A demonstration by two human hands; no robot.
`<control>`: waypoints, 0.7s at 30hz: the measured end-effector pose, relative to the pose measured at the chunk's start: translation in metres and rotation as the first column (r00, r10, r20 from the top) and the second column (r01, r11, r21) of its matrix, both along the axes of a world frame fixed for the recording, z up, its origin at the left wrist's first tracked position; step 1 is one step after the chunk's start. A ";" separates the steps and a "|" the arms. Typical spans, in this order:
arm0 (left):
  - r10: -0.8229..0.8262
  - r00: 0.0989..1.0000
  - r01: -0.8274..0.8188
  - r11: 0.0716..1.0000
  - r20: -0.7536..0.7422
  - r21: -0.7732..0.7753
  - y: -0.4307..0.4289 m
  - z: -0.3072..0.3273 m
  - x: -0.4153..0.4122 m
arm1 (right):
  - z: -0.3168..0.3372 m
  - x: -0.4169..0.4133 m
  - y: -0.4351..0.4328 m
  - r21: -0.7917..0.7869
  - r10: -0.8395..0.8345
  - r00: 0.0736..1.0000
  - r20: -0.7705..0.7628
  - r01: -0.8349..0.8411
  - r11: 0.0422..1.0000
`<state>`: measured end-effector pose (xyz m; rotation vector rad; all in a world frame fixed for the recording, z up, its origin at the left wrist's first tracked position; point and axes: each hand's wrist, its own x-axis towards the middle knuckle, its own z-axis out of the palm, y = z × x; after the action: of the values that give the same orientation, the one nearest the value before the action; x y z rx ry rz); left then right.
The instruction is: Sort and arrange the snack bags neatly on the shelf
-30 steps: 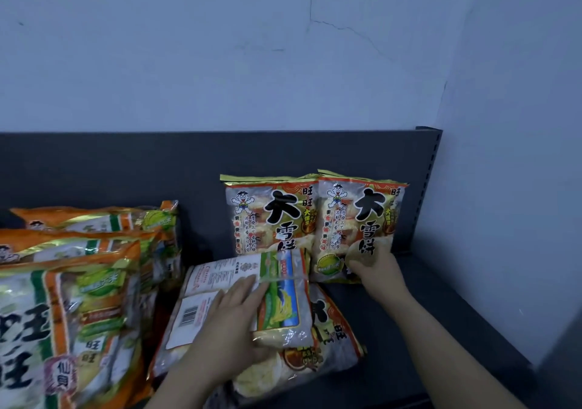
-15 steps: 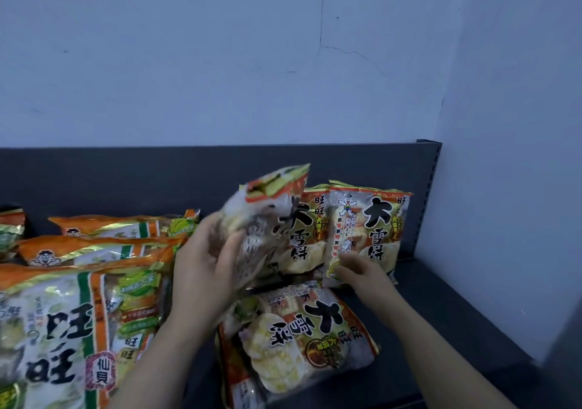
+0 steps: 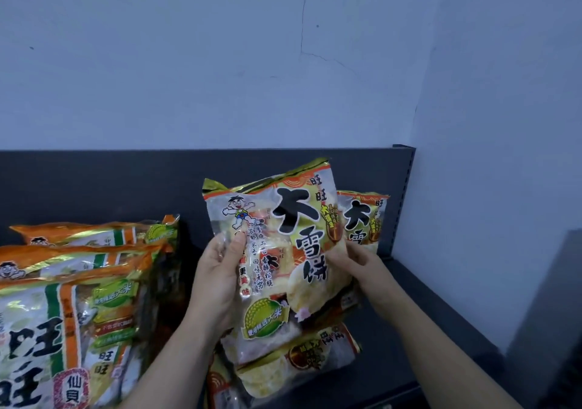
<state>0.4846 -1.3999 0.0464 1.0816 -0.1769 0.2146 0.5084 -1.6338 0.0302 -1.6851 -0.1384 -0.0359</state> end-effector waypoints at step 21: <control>-0.089 0.983 0.182 0.491 -0.158 0.852 -0.087 -0.049 0.061 | -0.049 0.043 -0.135 -0.004 -0.375 0.927 0.014 0.375 0.927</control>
<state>0.5459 -1.4873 -0.0023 2.0990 -0.3017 -0.1081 0.5515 -1.7688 -0.0183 -1.6977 0.1775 -0.3348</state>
